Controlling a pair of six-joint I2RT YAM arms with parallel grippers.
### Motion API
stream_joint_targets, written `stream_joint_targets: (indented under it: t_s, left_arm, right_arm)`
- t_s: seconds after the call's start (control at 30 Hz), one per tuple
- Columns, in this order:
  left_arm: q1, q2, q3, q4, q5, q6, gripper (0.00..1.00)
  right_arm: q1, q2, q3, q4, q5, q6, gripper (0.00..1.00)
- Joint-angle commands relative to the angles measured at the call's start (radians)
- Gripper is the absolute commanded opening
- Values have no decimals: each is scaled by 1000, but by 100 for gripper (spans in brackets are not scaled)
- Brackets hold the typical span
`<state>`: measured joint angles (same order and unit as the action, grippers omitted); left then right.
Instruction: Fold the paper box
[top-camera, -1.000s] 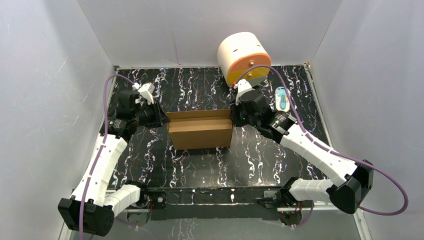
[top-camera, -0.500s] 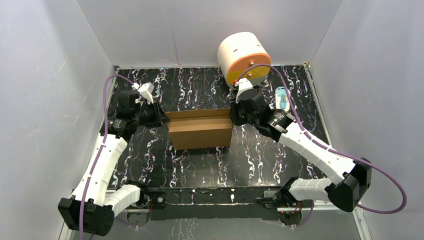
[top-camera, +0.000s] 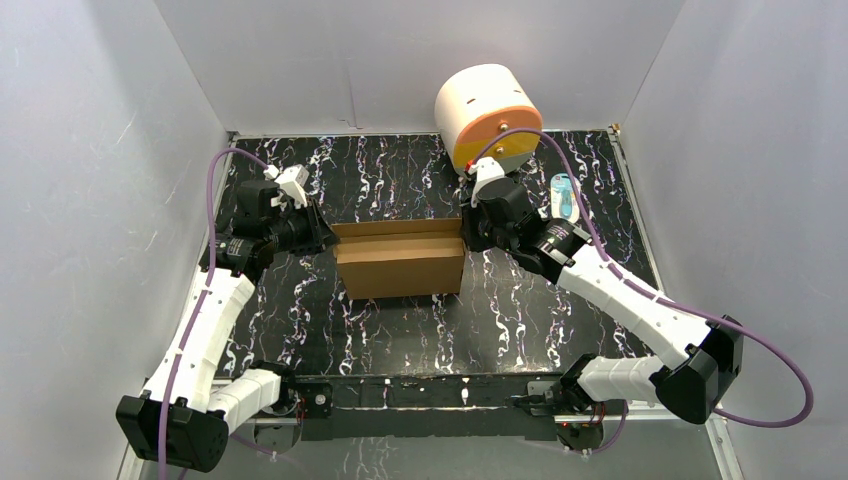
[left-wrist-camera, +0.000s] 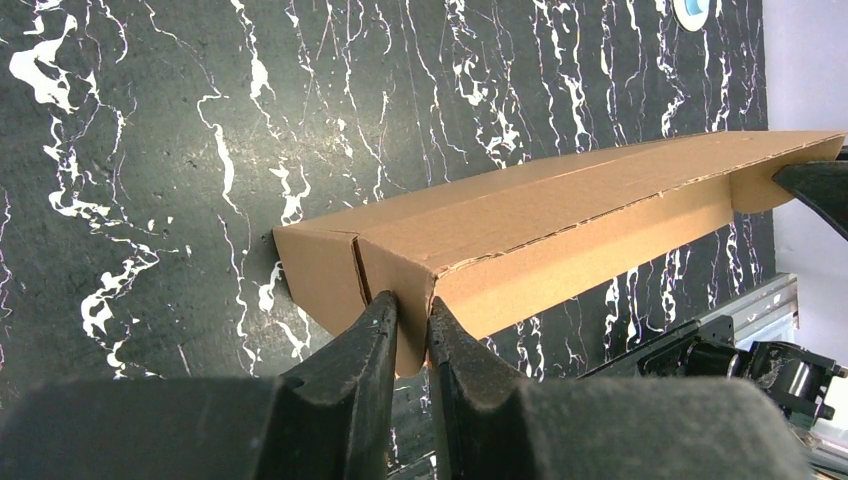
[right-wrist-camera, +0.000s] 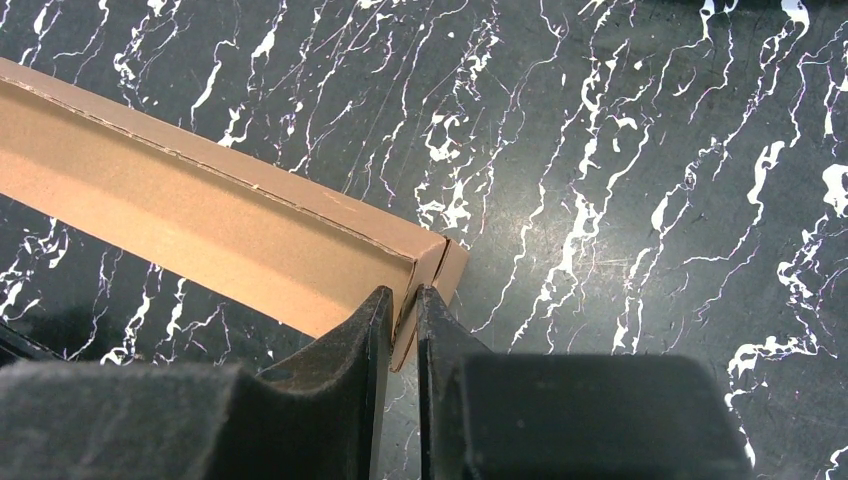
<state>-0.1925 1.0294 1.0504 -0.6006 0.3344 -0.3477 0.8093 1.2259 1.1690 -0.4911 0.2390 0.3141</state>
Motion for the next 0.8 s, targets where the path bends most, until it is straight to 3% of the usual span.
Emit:
stream_joint_targets:
  t_s: [0.0, 0.37, 0.77]
  left_arm:
    - [-5, 2, 34, -25, 20, 7, 14]
    - [-5, -3, 7, -23, 28, -5, 11]
    - [-5, -30, -5, -45, -57, 21, 8]
  right_arm:
    - [4, -29, 3, 32, 7, -3, 22]
    - [4, -19, -16, 58, -29, 2, 22]
    - [4, -37, -51, 72, -38, 4, 23]
